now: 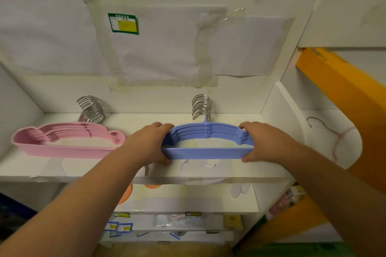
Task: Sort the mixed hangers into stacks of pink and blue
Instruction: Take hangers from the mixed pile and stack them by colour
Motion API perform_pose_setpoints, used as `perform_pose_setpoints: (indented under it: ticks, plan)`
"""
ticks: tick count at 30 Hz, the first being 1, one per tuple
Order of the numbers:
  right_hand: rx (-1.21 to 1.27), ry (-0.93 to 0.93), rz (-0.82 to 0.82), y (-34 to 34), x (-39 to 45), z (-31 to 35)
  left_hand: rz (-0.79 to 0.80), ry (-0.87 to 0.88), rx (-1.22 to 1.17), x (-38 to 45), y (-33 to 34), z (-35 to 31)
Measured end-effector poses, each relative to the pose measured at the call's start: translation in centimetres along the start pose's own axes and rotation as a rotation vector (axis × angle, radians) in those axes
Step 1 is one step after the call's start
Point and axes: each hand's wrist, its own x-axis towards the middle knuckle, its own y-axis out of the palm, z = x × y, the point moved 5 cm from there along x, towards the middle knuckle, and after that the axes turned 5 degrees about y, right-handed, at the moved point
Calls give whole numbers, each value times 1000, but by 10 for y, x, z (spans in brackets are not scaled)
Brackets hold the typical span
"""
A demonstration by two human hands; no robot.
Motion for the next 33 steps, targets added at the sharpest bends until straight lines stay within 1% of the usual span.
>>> perform_pose_setpoints:
  ticks: [3,9,12,17,20,23,27,31,33]
  plan:
    - [76,-27,-44,-11,-16,1,-72,-13,-64,-19,-14,-6]
    - [226,-84,-346,-33,-66,8,-442,14,-47,-73,-42,-44]
    - [277,-122,-408,-33,-96,17,-513,36,-12,-98,-42,-65]
    - [257,-44,-515,-28,-153,17,-509,34,47,-124,-41,-85]
    - [246,48,-530,-24,-189,12,-499,71,58,-131,-40,-96]
    - [231,148,-527,-19,-228,3,-454,115,22,-137,-33,-110]
    - [195,298,-526,-12,-285,-10,-416,262,-52,-147,-18,-145]
    - [170,408,-503,-4,-345,-31,-348,433,-101,-163,-4,-201]
    - [161,461,-500,-6,-374,-45,-339,520,-103,-172,-1,-234]
